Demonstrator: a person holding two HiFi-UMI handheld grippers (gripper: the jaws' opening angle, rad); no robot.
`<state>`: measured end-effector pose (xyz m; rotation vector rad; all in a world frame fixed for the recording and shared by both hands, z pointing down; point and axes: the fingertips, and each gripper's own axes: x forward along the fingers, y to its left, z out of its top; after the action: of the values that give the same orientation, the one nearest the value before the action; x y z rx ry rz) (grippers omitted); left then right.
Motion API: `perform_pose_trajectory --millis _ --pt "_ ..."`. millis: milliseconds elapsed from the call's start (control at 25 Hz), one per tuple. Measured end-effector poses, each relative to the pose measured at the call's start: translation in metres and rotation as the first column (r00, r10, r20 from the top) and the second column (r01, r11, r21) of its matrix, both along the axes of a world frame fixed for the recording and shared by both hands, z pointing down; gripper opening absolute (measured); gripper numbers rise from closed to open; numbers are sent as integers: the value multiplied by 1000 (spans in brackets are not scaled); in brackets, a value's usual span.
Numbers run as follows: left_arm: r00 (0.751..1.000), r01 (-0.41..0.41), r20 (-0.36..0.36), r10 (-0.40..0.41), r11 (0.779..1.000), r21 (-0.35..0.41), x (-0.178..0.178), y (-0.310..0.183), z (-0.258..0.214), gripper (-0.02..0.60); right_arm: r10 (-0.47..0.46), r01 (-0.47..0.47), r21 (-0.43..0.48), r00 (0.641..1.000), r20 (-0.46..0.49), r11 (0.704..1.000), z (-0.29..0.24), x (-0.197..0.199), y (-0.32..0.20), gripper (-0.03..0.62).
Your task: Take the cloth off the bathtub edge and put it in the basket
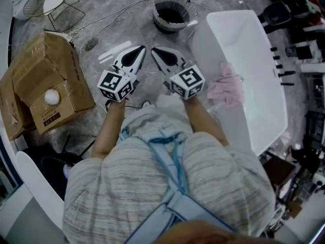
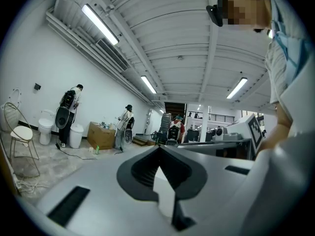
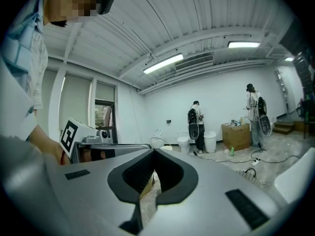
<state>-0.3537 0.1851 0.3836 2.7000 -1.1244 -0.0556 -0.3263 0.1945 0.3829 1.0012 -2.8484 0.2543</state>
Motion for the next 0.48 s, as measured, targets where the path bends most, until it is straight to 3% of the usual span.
perform_pose_trajectory --millis 480 --pt "995 -89 41 89 996 -4 78 -26 2 3 64 -64 -5 998 26 998 4 73 -31 5"
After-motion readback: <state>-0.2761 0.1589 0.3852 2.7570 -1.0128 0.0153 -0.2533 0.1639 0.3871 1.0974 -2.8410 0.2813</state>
